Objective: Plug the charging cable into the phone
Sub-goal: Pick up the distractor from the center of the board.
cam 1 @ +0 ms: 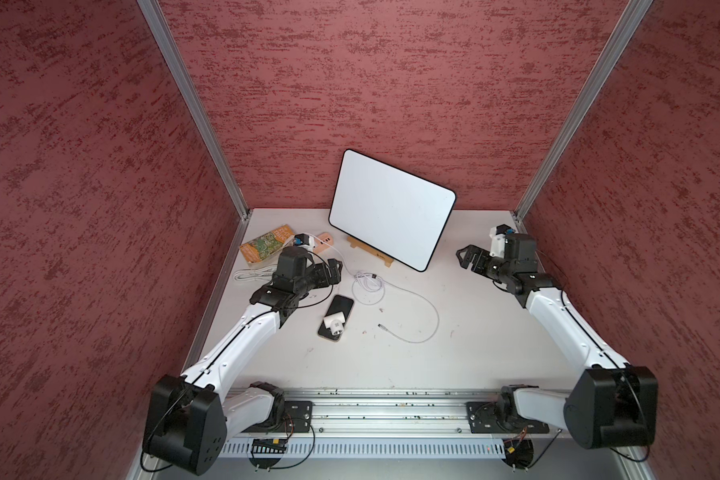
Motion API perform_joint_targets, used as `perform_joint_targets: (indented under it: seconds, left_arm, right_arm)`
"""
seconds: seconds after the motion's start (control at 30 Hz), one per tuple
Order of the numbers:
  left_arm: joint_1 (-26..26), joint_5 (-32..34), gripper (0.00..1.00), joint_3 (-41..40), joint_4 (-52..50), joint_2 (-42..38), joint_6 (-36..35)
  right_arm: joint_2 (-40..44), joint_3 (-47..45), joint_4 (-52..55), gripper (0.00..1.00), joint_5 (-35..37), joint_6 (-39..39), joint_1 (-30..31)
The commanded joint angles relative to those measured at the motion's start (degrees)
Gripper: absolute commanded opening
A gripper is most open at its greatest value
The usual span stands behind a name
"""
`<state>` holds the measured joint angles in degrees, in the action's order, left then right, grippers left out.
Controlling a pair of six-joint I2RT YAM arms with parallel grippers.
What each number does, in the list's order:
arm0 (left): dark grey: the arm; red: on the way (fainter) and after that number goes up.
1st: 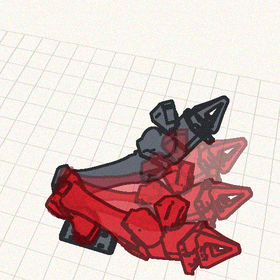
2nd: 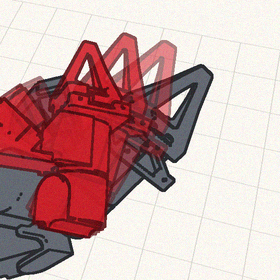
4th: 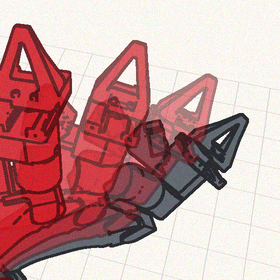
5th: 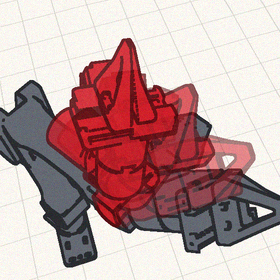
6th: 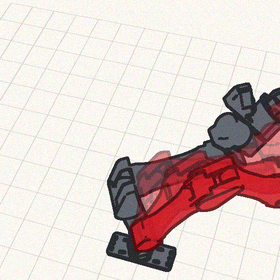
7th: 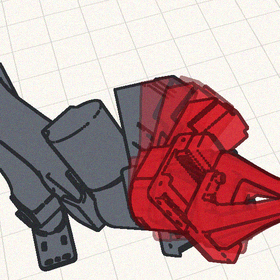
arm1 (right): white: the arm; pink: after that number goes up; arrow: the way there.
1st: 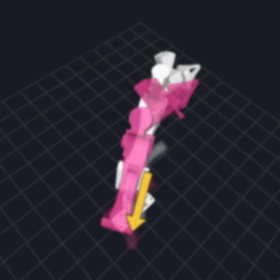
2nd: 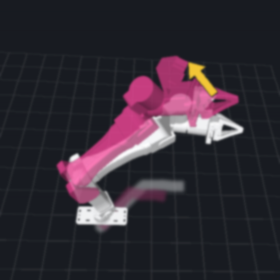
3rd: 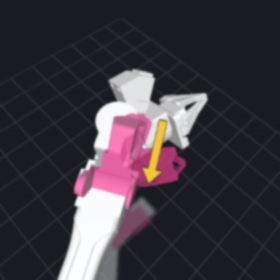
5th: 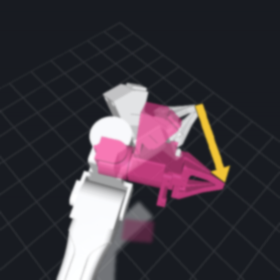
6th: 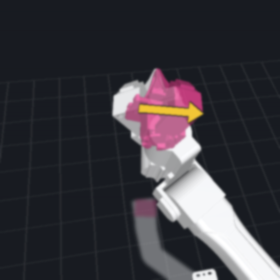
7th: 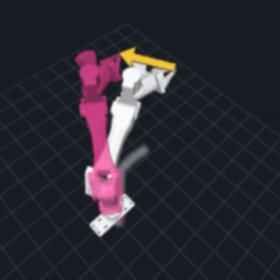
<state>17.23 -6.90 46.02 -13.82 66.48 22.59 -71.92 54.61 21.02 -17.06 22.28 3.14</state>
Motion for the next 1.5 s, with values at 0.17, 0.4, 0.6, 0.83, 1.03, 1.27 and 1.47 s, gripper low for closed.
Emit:
perform_joint_targets:
  seconds: [0.17, 0.4, 0.6, 0.83, 1.03, 1.27, 1.47]
  left_arm:
    - [0.90, -3.53, 1.00, 1.58, -6.02, -0.57, 11.34]
    - [1.24, -4.06, 1.00, 2.07, -10.70, -1.43, 12.70]
    - [1.29, -5.38, 1.00, -0.28, -10.74, -4.20, 12.58]
    - [1.47, -4.55, 1.00, -2.61, -11.82, -6.67, 12.97]
    - [1.32, -2.12, 1.00, -4.85, -12.96, -7.81, 11.43]
    - [0.80, -2.41, 1.00, -7.25, -10.40, -6.57, 11.34]
    - [-0.45, 1.82, 1.00, -7.47, -12.34, -7.84, 11.84]
  right_arm:
    - [0.63, 3.82, 8.30, 0.99, -2.91, 0.96, 9.37]
    - [-1.77, 7.04, 10.04, 0.99, 1.15, 2.69, 17.72]
    - [-3.85, 8.73, 10.18, 0.99, 2.39, 4.84, 23.70]
    - [-8.36, 12.23, 9.53, 0.99, 2.73, 4.74, 30.34]
    - [-14.46, 13.94, 7.17, 0.99, 2.99, 4.52, 34.54]
    - [-20.89, 18.15, 8.89, 0.99, 3.87, 3.17, 38.71]
    - [-23.28, 20.00, 9.11, 0.99, 4.15, 2.54, 41.80]
